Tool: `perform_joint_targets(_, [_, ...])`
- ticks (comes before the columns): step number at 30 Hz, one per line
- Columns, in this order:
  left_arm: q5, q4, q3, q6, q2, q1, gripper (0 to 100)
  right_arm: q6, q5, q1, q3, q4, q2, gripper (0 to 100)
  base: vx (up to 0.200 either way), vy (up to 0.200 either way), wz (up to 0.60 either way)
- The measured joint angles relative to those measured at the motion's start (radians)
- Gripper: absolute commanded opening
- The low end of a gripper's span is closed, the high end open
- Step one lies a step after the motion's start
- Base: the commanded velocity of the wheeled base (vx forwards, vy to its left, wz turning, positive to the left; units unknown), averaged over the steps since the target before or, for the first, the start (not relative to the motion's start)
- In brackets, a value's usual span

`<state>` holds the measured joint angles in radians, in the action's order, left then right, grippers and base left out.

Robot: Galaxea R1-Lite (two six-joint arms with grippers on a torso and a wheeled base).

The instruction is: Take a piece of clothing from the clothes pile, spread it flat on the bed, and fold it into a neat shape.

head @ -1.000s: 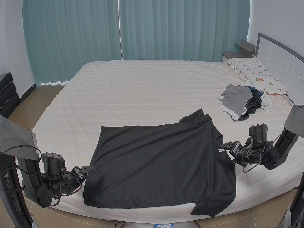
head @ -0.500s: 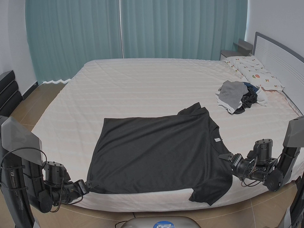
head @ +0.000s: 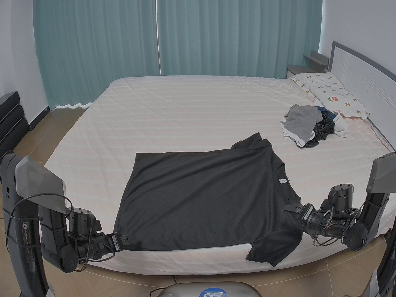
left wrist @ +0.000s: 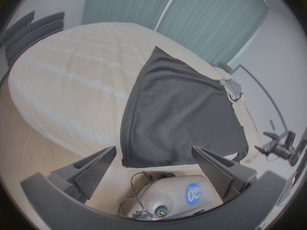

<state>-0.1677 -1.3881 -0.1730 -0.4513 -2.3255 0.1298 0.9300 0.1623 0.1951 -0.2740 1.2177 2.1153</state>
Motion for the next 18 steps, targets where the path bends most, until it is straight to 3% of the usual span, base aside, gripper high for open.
perform_joint_targets(6, [-0.015, 0.015, -0.034, 0.119, -0.029, -0.003, 100, 0.000, 0.000, 0.001, -0.002, 0.000, -0.004, 100, 0.000, 0.000, 0.00])
perform_joint_targets(10, [-0.065, 0.017, -0.043, 0.120, -0.040, -0.005, 100, 0.000, 0.000, 0.001, -0.003, 0.000, -0.006, 100, 0.000, 0.000, 0.00])
perform_joint_targets(18, [-0.080, 0.019, -0.061, 0.110, -0.062, -0.004, 100, 0.000, 0.000, 0.001, -0.006, 0.000, -0.006, 100, 0.000, 0.000, 0.00])
